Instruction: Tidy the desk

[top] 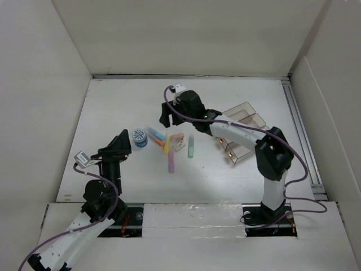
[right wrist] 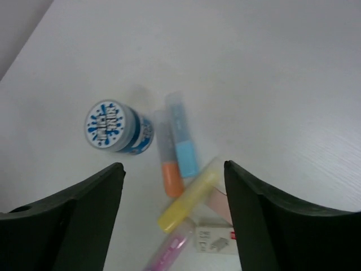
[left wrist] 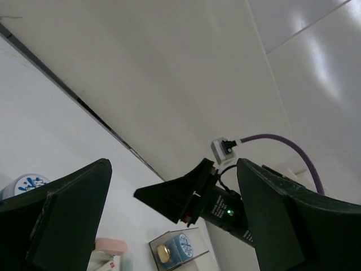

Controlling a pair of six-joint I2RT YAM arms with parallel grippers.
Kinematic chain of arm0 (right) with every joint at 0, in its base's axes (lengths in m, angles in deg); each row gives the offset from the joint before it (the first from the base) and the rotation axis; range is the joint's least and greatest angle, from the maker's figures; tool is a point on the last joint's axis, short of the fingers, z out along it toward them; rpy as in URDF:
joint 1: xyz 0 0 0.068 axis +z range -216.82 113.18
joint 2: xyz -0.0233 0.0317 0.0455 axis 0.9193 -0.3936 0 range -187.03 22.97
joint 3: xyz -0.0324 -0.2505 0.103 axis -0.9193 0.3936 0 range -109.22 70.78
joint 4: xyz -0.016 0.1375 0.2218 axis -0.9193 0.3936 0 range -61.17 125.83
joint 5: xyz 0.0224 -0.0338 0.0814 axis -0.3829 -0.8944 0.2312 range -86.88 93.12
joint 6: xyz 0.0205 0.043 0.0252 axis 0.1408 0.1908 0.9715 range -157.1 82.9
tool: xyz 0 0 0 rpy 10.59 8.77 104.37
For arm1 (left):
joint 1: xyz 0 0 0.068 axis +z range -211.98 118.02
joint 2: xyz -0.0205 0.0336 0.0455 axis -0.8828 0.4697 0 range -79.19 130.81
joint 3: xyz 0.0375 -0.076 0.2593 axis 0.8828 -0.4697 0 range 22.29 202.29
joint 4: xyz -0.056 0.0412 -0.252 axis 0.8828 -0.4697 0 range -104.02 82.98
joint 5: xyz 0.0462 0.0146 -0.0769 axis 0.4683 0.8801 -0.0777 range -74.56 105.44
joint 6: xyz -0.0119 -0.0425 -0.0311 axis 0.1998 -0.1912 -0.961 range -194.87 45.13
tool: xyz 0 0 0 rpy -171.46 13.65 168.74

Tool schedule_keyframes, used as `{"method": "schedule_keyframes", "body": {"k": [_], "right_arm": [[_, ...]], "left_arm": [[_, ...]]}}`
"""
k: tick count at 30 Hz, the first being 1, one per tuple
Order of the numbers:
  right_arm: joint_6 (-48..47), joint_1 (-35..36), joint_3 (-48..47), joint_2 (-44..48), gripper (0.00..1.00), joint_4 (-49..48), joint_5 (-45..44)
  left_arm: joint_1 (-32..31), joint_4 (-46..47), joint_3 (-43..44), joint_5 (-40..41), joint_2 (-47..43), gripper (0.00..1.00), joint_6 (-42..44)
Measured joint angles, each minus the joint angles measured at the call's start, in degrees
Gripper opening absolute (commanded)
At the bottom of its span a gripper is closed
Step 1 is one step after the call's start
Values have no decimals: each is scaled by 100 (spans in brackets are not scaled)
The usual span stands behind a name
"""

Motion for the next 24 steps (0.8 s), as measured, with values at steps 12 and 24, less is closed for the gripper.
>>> {"method": "schedule_keyframes", "body": {"k": [12,24], "right_arm": [[-297,960,-1764,-1856,89,584,372],[-356,1075,-2846,-2719,92,1084,142]], "left_arm": [[-85,-595,254,656,140,96,-140],[-162,-623,223,964,-240,98,-179]]}}
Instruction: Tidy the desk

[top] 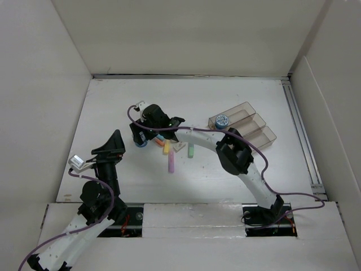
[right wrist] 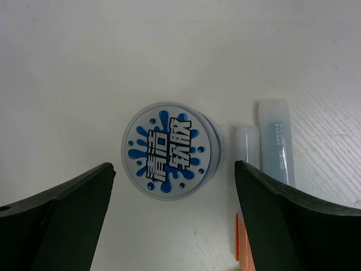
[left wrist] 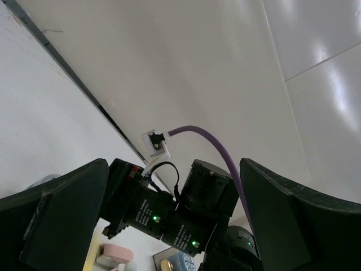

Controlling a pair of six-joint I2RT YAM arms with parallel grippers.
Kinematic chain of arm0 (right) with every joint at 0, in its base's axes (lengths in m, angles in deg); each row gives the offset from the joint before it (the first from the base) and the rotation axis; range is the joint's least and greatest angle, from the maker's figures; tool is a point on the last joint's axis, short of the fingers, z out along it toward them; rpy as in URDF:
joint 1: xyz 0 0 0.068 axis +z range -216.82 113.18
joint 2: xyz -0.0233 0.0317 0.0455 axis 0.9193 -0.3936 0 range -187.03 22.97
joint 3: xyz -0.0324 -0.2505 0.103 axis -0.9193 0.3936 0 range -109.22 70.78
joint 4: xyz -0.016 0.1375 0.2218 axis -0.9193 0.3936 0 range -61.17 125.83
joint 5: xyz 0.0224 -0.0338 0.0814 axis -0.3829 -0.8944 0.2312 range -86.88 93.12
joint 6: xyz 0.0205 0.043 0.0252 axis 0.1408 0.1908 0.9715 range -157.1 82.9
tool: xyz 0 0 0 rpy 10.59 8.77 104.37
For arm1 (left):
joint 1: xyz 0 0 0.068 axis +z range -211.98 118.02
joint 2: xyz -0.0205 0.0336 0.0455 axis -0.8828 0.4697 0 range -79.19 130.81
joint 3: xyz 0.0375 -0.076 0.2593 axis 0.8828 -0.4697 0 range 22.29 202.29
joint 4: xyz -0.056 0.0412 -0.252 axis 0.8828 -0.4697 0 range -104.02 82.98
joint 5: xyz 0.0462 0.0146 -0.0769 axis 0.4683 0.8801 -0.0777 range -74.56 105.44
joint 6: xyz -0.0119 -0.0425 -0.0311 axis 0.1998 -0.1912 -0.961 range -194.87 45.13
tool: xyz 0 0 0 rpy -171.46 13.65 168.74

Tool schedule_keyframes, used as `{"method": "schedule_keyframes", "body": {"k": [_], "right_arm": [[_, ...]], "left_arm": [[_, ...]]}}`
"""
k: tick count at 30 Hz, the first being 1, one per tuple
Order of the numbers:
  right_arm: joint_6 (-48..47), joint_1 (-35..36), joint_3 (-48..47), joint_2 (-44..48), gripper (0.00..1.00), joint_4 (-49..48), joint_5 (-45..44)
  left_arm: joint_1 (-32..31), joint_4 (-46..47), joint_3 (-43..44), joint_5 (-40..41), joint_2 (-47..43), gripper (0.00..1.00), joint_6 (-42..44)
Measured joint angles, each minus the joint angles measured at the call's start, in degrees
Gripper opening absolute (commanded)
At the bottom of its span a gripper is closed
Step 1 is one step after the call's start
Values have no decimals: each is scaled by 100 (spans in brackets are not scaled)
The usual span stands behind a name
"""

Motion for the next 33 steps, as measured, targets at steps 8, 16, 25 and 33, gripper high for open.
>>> {"method": "schedule_keyframes", "body": {"k": [8,16,25,33], "right_arm": [[109,37,-273,-273,89,-15,-164],[184,103,-527,-376,54,-42,-190],[278,111,-415,-365,54,-254,-197],[413,105,197,-17,49,-555,-52]], "left_arm": [[-2,-17,-2,4,0,98,2],[0,-20,-2,-7,0,98,2],[-2,-17,-2,-31,0,97,7],[-2,-17,-2,-66,0,97,26]]}}
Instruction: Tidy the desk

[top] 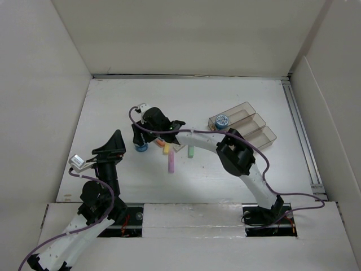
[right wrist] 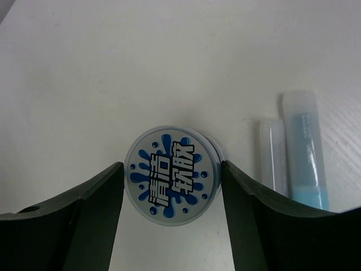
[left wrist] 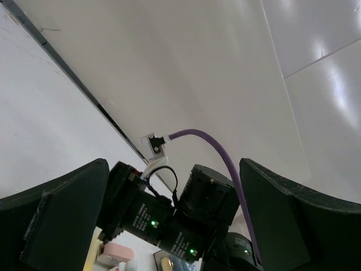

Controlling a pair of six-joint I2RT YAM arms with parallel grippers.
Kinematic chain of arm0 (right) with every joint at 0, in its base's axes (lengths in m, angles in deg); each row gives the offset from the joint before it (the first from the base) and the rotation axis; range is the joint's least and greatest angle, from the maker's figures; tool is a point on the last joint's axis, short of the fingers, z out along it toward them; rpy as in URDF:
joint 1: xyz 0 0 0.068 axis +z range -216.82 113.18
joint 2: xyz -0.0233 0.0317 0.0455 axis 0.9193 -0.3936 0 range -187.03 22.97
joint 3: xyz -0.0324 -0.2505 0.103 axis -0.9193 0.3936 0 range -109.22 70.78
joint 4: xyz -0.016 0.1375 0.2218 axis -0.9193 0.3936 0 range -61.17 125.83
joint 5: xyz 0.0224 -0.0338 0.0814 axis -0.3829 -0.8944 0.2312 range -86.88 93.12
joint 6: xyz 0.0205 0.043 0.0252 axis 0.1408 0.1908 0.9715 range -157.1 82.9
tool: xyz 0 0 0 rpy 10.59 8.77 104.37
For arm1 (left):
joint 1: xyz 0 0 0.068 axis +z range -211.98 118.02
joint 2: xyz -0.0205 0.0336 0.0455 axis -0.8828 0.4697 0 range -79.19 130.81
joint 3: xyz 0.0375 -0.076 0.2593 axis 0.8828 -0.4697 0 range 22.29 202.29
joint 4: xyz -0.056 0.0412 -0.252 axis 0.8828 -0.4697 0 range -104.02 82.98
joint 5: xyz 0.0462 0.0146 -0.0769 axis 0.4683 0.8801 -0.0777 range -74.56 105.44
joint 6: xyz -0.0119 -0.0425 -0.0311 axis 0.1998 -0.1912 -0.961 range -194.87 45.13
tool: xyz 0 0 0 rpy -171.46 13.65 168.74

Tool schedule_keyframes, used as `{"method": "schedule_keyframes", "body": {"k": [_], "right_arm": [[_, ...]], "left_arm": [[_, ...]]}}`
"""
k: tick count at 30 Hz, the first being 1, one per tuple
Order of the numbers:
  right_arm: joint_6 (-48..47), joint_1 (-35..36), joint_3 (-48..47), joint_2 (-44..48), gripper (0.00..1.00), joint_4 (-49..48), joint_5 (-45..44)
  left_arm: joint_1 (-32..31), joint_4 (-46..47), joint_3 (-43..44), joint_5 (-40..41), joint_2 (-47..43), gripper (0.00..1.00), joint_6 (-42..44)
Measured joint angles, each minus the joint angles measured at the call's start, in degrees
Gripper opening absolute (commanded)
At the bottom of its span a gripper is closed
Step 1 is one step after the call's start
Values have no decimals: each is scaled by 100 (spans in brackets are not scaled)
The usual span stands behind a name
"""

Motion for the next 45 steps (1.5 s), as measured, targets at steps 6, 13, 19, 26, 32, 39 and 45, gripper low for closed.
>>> {"method": "schedule_keyframes", "body": {"k": [6,13,19,26,32,39,45], "right_arm": [[343,-133,977,785,49,-295,501],[695,-863,2323,2391,48,-1014,686],[1049,-2312,3563,3759,48,-1547,638],[1412,-4269,5066,4817,47,-1657,133],[1631,-5355,5917,5263,47,-1731,-103],[1716,-5906,6081,5007,46,-1882,-162],[1711,-5884,5980,4892,47,-1884,-70]], "left_arm": [[0,0,0,-24,0,97,4],[2,98,2,-142,55,97,109],[-4,398,254,-715,1401,97,501],[-48,369,1316,-1788,3595,97,957],[-85,282,1443,-2332,4076,96,1200],[-85,337,1443,-2566,4087,96,1314],[-85,337,1443,-2623,4122,96,1346]]}}
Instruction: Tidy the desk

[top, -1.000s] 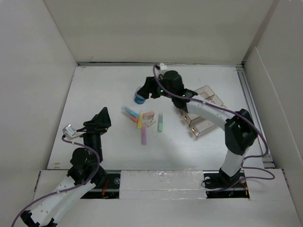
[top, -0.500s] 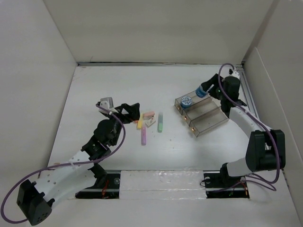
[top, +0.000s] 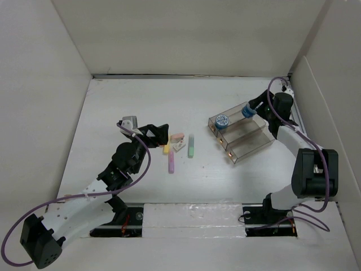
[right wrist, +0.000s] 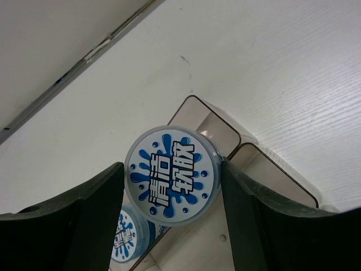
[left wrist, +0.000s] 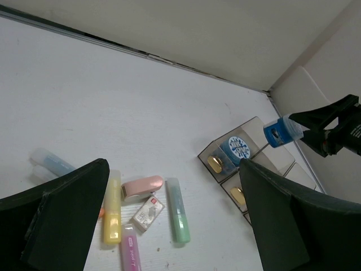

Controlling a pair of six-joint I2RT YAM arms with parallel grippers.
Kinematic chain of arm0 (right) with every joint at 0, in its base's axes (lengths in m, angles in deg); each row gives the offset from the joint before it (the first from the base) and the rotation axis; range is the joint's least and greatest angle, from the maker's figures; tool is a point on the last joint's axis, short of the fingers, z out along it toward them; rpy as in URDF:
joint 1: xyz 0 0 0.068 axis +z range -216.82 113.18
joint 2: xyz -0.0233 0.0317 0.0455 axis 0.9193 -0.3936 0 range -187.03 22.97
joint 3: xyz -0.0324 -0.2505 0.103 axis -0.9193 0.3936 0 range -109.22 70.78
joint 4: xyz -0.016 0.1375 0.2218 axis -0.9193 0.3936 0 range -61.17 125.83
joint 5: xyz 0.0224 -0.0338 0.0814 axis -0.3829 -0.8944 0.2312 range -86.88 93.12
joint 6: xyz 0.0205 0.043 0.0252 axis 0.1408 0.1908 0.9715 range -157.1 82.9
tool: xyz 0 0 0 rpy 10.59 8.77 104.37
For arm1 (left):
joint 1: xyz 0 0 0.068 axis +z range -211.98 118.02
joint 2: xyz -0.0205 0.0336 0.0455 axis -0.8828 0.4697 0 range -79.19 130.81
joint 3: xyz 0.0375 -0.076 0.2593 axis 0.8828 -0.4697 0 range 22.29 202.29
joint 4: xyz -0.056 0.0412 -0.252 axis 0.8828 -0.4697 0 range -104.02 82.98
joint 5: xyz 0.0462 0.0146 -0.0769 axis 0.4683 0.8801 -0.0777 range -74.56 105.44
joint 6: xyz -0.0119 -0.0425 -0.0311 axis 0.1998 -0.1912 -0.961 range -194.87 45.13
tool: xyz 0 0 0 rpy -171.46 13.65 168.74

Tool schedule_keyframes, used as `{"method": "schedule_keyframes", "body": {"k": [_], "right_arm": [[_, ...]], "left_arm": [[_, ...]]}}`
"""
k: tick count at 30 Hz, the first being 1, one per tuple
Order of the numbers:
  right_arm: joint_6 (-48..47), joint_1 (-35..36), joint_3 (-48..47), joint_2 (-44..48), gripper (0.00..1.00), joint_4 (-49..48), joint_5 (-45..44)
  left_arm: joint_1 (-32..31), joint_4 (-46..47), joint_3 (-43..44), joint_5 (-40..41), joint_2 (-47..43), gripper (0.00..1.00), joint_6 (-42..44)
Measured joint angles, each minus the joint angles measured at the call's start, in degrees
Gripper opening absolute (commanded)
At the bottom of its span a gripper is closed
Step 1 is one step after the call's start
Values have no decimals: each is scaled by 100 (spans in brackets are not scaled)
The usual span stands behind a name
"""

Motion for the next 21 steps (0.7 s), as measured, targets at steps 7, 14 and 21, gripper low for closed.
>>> {"method": "schedule_keyframes", "body": {"k": [7,14,21], "right_arm": [[-31,155,-476,-273,47,-44,20],[-92,433,-610,-807,47,13,15],[-195,509,-608,-833,60,59,-278]], "left_arm": [[0,7,0,0,-4,96,11],[0,7,0,2,-7,96,15],[0,11,0,-2,-4,95,31]]}}
